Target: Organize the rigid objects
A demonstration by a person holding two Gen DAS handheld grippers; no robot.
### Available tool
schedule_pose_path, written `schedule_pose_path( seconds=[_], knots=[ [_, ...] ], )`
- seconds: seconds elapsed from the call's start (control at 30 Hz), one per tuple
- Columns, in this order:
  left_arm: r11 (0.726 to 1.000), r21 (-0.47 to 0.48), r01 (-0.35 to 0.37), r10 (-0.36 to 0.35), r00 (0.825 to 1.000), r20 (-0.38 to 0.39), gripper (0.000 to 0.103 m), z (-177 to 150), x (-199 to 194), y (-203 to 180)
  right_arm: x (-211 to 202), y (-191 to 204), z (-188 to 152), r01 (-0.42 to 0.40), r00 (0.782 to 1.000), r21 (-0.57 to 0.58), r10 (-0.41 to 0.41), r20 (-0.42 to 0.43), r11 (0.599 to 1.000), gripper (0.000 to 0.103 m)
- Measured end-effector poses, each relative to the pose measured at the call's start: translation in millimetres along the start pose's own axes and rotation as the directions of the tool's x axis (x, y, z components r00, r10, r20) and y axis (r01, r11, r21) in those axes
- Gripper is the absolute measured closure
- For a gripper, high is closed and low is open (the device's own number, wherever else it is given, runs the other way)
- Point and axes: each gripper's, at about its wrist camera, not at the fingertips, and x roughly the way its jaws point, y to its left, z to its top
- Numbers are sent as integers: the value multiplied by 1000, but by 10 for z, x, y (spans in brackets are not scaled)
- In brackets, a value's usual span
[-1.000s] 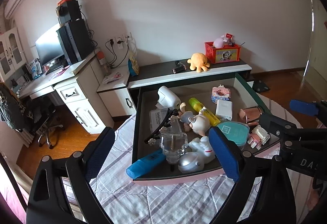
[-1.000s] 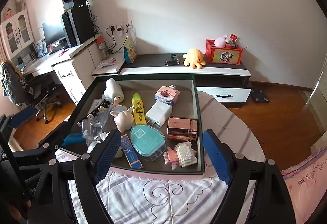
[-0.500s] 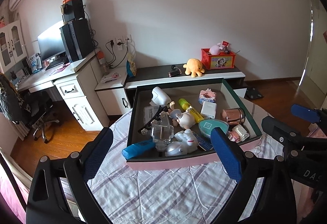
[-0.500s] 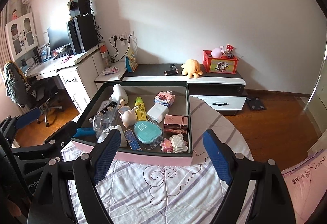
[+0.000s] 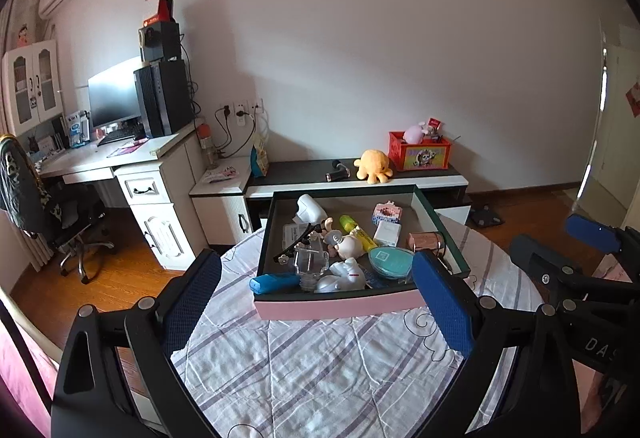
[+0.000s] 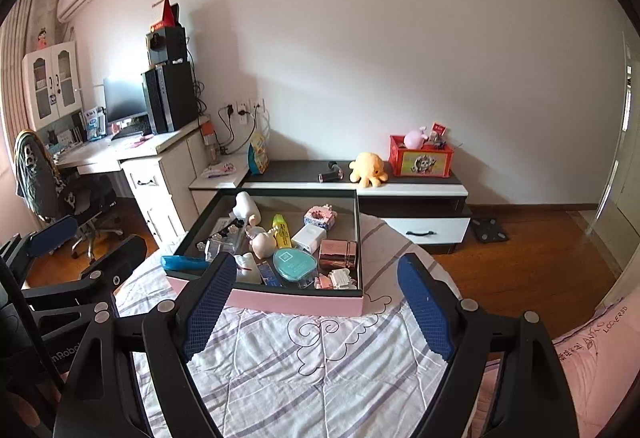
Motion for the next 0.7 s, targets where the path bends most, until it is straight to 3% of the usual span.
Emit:
schedule_pose_path(
  seconds=[0.17,0.27,0.37,0.57,0.7],
  knots=[
    [999,-31,-10,14,992,123,4,-102,-523,24,-439,77,-123,43,995,-19,-41,90,999,18],
    [999,-32,30,-23,979,201,0,-185,-877,46,-687,115,-225,65,990,-13,-63,128,998,18],
    [1000,-4,-7,8,963,269,0,-279,-1201,9,-945,129,-327,60,982,11,-61,177,998,17],
    [999,2,-50,47,935,351,0,-445,-1680,11,-1412,198,-529,68,960,42,-77,269,997,12],
    [999,-24,-41,47,924,379,0,-521,-1918,97,-1624,241,-628,89,945,48,-100,311,995,0]
  ],
)
